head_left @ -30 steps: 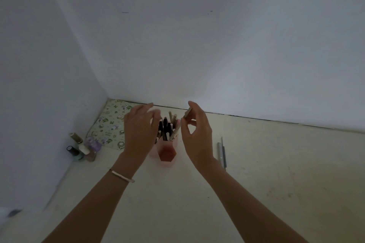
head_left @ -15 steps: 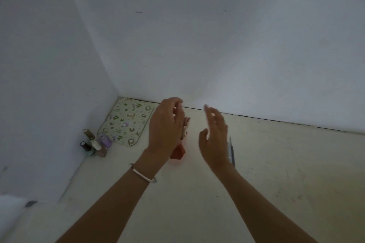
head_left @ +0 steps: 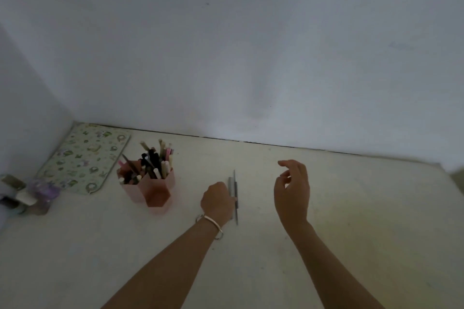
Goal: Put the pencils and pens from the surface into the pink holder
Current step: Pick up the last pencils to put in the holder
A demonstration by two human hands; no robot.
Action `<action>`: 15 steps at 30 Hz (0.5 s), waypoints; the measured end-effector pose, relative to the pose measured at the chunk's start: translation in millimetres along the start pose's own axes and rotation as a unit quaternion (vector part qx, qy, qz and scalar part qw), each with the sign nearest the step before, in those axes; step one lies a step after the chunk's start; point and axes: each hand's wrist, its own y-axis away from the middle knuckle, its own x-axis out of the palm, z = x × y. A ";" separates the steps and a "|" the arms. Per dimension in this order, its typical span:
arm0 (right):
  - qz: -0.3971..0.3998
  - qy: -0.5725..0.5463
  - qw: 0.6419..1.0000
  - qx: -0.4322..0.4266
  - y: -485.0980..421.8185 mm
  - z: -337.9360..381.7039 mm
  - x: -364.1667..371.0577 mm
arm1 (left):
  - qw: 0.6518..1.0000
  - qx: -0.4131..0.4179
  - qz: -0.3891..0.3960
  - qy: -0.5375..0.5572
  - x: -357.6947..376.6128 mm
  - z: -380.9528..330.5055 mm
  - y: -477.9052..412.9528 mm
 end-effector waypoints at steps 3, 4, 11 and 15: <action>0.009 0.006 1.000 0.014 6.7 -9.5 0.7 | 1.000 0.020 -0.017 -0.013 5.4 -2.5 -4.1; 0.015 0.006 1.000 0.016 9.0 -11.1 2.8 | 1.000 0.022 -0.018 -0.014 5.9 -3.3 -4.8; 0.138 0.018 0.988 0.064 8.5 -1.1 38.8 | 0.964 0.073 -0.125 0.222 -56.1 -18.2 -7.8; 0.219 0.103 0.962 0.129 10.2 3.5 66.9 | 0.896 0.186 -0.195 0.353 -119.8 -26.6 7.5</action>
